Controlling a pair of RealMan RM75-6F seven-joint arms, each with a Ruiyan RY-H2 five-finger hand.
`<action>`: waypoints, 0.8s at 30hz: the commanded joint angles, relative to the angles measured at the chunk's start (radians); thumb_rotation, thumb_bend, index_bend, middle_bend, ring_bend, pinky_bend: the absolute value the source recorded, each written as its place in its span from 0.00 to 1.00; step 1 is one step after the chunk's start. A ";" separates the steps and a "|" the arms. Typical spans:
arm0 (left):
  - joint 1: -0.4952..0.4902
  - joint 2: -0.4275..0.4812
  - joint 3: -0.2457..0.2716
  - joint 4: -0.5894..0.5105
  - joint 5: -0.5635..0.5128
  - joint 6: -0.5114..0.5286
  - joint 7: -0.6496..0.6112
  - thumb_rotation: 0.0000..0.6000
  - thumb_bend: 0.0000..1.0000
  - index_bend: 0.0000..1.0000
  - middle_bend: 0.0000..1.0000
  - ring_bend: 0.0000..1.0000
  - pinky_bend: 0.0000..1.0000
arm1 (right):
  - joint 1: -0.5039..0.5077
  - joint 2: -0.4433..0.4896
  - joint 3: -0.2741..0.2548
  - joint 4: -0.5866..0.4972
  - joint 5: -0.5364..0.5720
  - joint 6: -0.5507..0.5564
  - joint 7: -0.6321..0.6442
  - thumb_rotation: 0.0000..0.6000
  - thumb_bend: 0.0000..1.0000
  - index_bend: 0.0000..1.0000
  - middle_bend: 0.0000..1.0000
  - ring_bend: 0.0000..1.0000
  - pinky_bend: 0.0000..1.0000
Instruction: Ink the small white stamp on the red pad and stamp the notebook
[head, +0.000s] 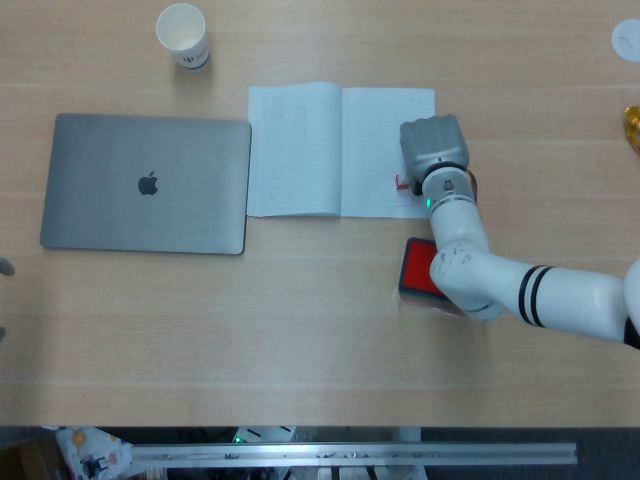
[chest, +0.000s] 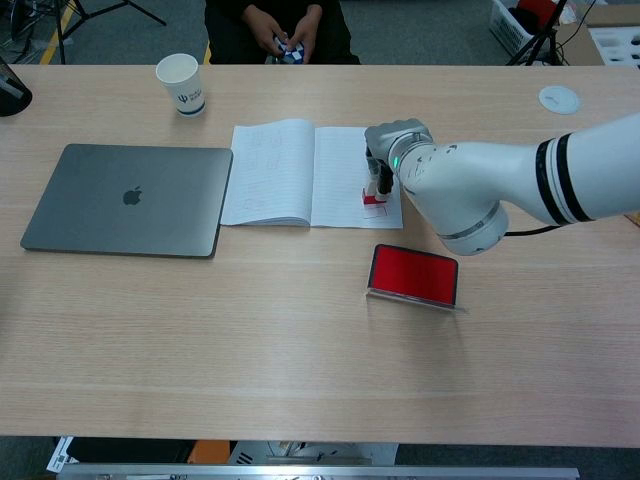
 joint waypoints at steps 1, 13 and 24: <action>0.000 0.001 0.000 -0.001 -0.001 0.000 0.000 1.00 0.18 0.31 0.21 0.27 0.26 | -0.002 -0.001 0.004 0.001 0.000 0.001 -0.003 1.00 0.63 0.74 0.61 0.52 0.42; 0.009 0.009 0.003 -0.006 0.014 0.018 -0.015 1.00 0.18 0.31 0.21 0.27 0.26 | -0.033 0.114 0.050 -0.162 -0.060 0.033 0.045 1.00 0.63 0.74 0.61 0.52 0.42; 0.019 0.011 0.010 -0.008 0.045 0.037 -0.031 1.00 0.18 0.31 0.21 0.27 0.26 | -0.143 0.368 -0.011 -0.472 -0.190 0.050 0.161 1.00 0.63 0.74 0.61 0.52 0.42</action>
